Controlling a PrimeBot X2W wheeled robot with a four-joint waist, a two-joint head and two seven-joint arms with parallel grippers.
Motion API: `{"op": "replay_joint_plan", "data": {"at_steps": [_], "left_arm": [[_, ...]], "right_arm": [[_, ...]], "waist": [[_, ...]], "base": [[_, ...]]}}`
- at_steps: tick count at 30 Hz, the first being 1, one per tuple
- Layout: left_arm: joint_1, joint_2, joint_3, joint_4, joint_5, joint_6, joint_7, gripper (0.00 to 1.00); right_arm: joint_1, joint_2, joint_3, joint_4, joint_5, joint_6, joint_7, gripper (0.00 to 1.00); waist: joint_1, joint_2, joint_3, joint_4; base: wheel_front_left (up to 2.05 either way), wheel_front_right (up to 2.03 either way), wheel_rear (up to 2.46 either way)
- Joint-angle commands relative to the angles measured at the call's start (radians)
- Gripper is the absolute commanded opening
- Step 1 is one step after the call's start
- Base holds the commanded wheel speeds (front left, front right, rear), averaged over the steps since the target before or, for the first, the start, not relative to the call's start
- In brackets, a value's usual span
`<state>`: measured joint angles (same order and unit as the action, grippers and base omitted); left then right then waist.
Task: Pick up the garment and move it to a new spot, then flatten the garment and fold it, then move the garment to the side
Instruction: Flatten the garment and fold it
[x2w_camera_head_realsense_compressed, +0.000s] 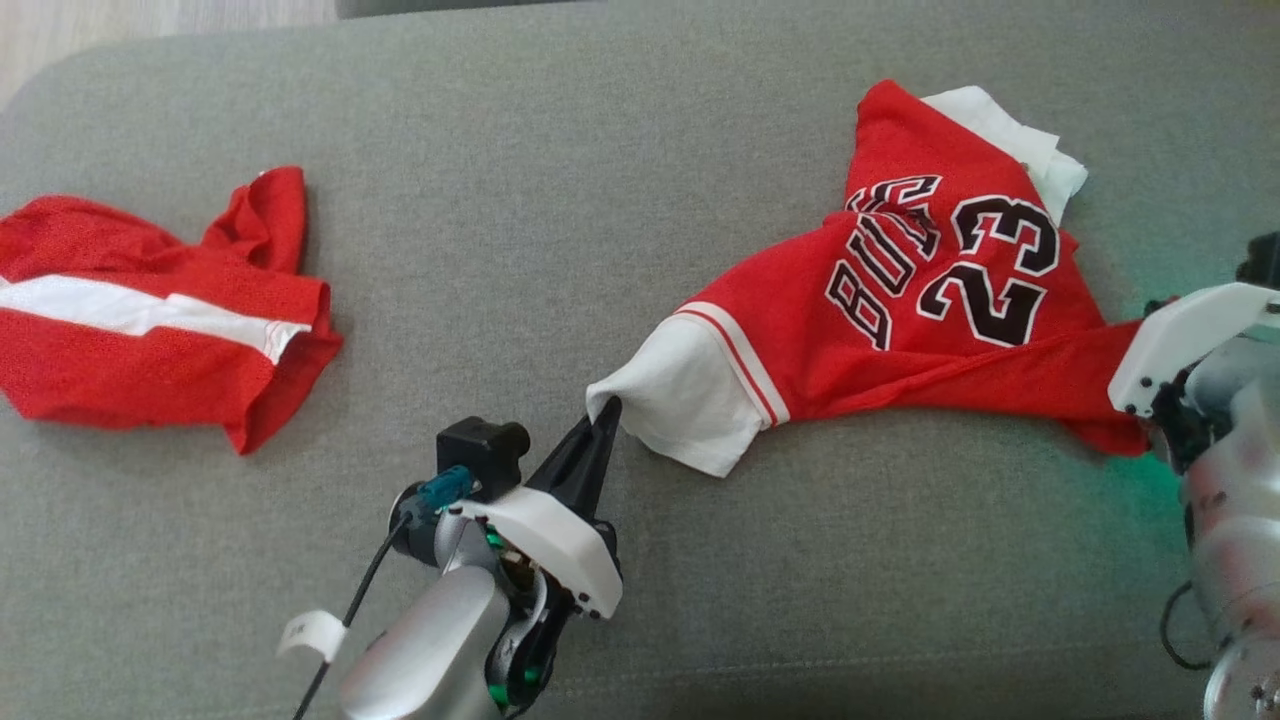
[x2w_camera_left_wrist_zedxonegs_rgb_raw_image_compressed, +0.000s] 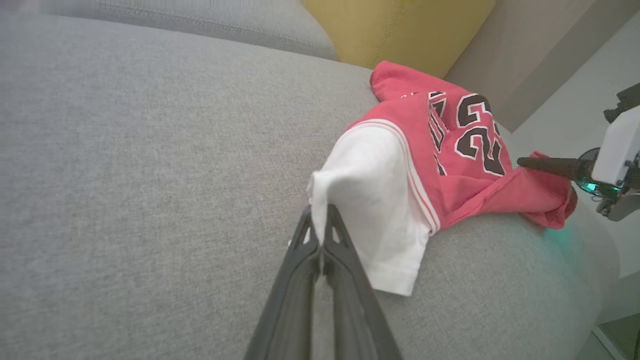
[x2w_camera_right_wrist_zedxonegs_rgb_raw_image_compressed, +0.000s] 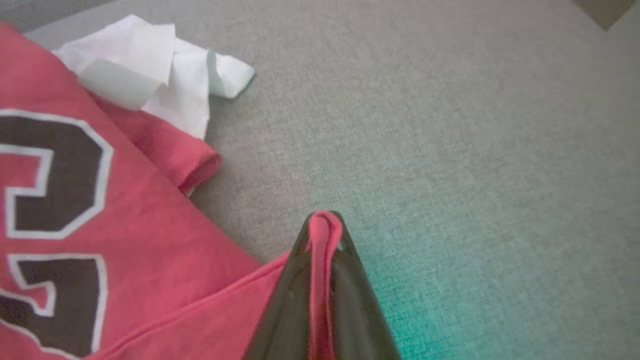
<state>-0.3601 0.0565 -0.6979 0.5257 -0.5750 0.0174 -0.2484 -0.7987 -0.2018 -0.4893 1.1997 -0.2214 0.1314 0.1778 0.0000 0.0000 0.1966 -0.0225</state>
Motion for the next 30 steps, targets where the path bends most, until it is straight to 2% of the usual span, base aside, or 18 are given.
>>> {"op": "replay_joint_plan", "data": {"at_steps": [1, 4, 8, 13, 14, 16, 19, 23, 27, 30], "left_arm": [[-0.040, 0.013, 0.036, -0.024, -0.006, 0.003, -0.012, 0.00], [-0.040, 0.017, 0.061, -0.031, -0.030, 0.000, -0.013, 0.00], [-0.063, 0.034, 0.114, -0.058, -0.087, -0.012, 0.006, 0.00], [-0.137, 0.061, 0.211, -0.122, -0.192, -0.024, 0.075, 0.00], [-0.137, 0.061, 0.211, -0.122, -0.192, -0.024, 0.075, 0.00], [-0.182, 0.073, 0.247, -0.156, -0.228, -0.023, 0.109, 0.00], [-0.257, 0.081, 0.304, -0.207, -0.286, -0.014, 0.158, 0.00], [-0.346, 0.092, 0.368, -0.264, -0.338, 0.010, 0.198, 0.00], [-0.400, 0.102, 0.405, -0.321, -0.364, 0.031, 0.220, 0.00], [-0.404, 0.108, 0.425, -0.371, -0.381, 0.055, 0.238, 0.00]], "right_arm": [[-0.055, -0.008, 0.033, -0.021, 0.000, -0.001, -0.033, 0.00], [-0.066, 0.003, 0.081, -0.007, 0.025, -0.001, -0.095, 0.00], [-0.091, 0.030, 0.202, 0.005, 0.094, -0.001, -0.216, 0.00], [-0.109, 0.055, 0.444, -0.031, 0.236, -0.001, -0.359, 0.00], [-0.109, 0.055, 0.444, -0.031, 0.236, -0.001, -0.359, 0.00], [-0.106, 0.044, 0.563, -0.091, 0.313, -0.001, -0.390, 0.00], [-0.090, -0.010, 0.733, -0.246, 0.460, -0.001, -0.412, 0.00], [-0.066, -0.147, 0.911, -0.509, 0.642, -0.001, -0.425, 0.00], [-0.044, -0.280, 0.996, -0.723, 0.728, -0.001, -0.434, 0.00], [-0.010, -0.343, 0.995, -0.840, 0.767, -0.001, -0.436, 0.00]], "waist": [[0.0000, 0.0000, -0.016, -0.004], [0.0000, 0.0000, -0.048, -0.011], [0.0000, 0.0000, -0.104, -0.028], [0.0000, 0.0000, -0.190, -0.050], [0.0000, 0.0000, -0.190, -0.050], [0.0000, 0.0000, -0.217, -0.056], [0.0000, 0.0000, -0.249, -0.062], [0.0000, 0.0000, -0.282, -0.069], [0.0000, 0.0000, -0.311, -0.069], [0.0000, 0.0000, -0.333, -0.063]], "base": [[0.00, 0.00, 0.00], [0.00, 0.00, 0.00], [0.00, 0.00, 0.00], [0.00, 0.00, 0.00], [0.00, 0.00, 0.00], [0.00, 0.00, 0.00], [0.00, 0.00, 0.00], [0.00, 0.00, 0.00], [0.00, 0.00, 0.00], [0.00, 0.00, 0.00]]}}
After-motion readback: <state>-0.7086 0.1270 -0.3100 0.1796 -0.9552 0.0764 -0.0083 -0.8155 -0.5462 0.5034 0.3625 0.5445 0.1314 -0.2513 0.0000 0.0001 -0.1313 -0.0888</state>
